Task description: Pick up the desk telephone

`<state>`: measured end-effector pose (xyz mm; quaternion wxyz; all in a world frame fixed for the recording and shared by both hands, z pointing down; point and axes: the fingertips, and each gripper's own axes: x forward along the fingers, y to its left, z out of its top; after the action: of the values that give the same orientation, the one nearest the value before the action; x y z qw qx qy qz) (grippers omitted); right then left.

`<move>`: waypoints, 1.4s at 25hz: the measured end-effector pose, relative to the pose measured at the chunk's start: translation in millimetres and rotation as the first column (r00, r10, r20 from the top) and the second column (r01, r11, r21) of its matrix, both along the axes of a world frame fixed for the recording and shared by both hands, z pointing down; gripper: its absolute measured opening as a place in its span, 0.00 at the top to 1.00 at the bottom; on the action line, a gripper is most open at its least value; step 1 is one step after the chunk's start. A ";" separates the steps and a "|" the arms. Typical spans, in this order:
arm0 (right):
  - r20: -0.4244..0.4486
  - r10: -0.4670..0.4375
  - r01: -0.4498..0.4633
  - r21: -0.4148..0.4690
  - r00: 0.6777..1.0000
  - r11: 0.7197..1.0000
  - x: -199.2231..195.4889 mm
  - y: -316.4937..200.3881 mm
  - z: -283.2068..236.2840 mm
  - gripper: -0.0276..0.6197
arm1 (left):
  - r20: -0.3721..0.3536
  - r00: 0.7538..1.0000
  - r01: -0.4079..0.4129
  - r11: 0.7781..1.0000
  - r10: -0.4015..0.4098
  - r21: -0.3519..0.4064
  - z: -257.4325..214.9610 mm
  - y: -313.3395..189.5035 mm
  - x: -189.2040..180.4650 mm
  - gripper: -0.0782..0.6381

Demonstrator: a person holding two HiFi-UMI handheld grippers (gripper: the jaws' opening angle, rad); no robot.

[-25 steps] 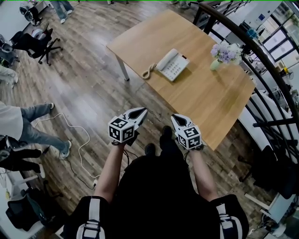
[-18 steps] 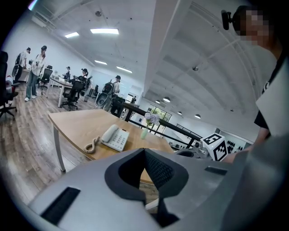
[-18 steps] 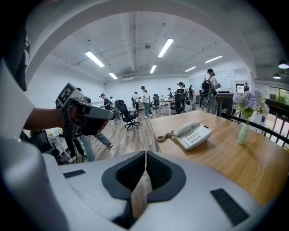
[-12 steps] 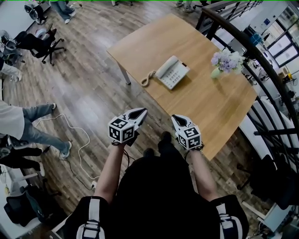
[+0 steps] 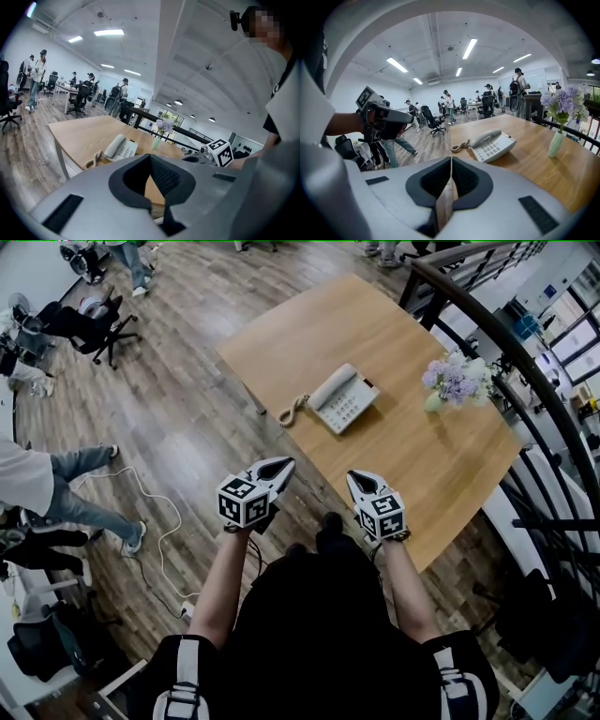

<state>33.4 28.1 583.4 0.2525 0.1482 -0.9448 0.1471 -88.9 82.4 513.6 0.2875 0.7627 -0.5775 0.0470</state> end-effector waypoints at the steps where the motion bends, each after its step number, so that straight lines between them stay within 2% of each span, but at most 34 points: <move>1: 0.000 -0.001 0.001 -0.003 1.000 1.000 1.0 -5.7 0.5 0.92 | -0.002 1.000 0.005 1.000 -0.005 -0.004 0.3 -2.9 0.8 0.86; 12: -0.001 -0.041 0.041 -0.026 0.999 0.999 7.9 -45.8 6.5 0.92 | 0.007 0.997 0.079 0.995 -0.079 -0.053 8.1 -23.9 0.6 0.86; 23: -0.012 -0.071 0.070 -0.043 0.997 0.997 18.6 -67.9 19.9 0.92 | 0.021 0.999 0.048 0.996 -0.046 -0.081 19.7 -36.2 30.3 0.86; 30: -0.031 -0.071 0.070 -0.030 0.997 0.997 -2.3 -78.2 24.1 0.92 | 0.001 0.999 0.043 0.994 -0.043 -0.101 31.0 -40.0 5.1 0.86; 35: -0.040 -0.020 0.019 -0.024 0.999 1.000 -21.3 -101.0 21.8 0.92 | -0.017 1.000 0.002 0.995 -0.004 -0.095 34.6 -69.8 -16.3 0.86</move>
<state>12.1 -72.9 605.2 0.2745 0.1389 -0.9391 0.1529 -105.2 12.6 548.2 0.3284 0.7476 -0.5734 0.0673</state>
